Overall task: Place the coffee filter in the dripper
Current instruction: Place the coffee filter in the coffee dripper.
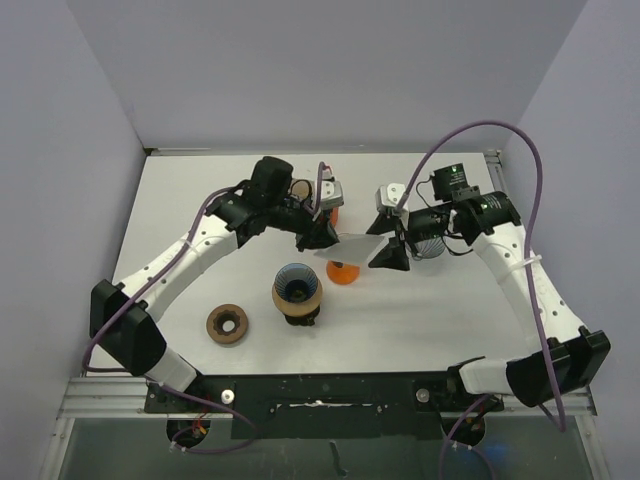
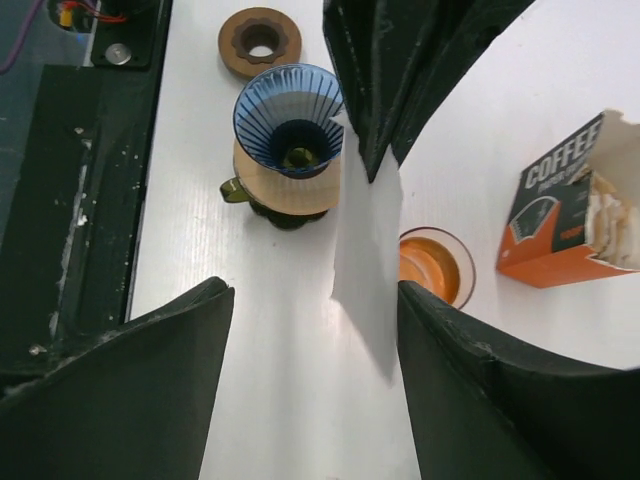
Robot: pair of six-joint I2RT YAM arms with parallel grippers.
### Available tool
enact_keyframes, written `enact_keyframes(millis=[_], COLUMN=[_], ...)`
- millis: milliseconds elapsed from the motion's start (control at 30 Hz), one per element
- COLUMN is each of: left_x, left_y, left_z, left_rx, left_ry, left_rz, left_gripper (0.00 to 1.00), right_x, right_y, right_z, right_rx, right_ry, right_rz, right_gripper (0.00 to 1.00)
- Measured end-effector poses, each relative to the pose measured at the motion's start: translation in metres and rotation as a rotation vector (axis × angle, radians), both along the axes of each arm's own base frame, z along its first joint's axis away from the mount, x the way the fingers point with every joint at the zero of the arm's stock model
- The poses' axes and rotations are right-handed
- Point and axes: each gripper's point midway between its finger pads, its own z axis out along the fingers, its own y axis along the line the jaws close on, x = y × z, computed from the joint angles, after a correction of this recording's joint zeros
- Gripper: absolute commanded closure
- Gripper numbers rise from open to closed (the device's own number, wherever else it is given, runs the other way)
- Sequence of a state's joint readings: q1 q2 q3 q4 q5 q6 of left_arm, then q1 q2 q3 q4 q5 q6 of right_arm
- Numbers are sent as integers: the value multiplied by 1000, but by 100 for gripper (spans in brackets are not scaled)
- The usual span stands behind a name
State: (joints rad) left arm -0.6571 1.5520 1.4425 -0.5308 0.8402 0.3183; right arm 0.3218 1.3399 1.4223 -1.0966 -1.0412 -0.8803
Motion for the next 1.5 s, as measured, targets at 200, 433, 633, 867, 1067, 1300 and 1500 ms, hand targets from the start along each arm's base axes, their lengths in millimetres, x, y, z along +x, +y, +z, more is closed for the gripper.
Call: enact_keyframes(millis=[200,433,633,867,1067,1300,1500], left_x=[23,26,25,20,18,16,15], left_y=[25,38,40,39,38,37,37], left_z=[-9,-20,-22,-17,-16,-15,-15], left_rx=[83,160,171,159,154,147,145], left_ry=[-32,-42,-35,-17,-12,-6,-2], left_rz=[123,174,177,161,154,143,139], left_gripper=[100,100,100,100,100,100,100], right_x=[1,0,4,9,10,11,12], right_y=[1,22,42,47,47,47,48], right_z=[26,37,22,17,8,3,0], right_rx=[14,33,12,8,2,-6,-10], right_ry=[-161,-255,-238,-238,-224,-211,-204], right_rz=[-17,38,86,89,89,89,90], right_gripper=[32,34,40,43,46,46,47])
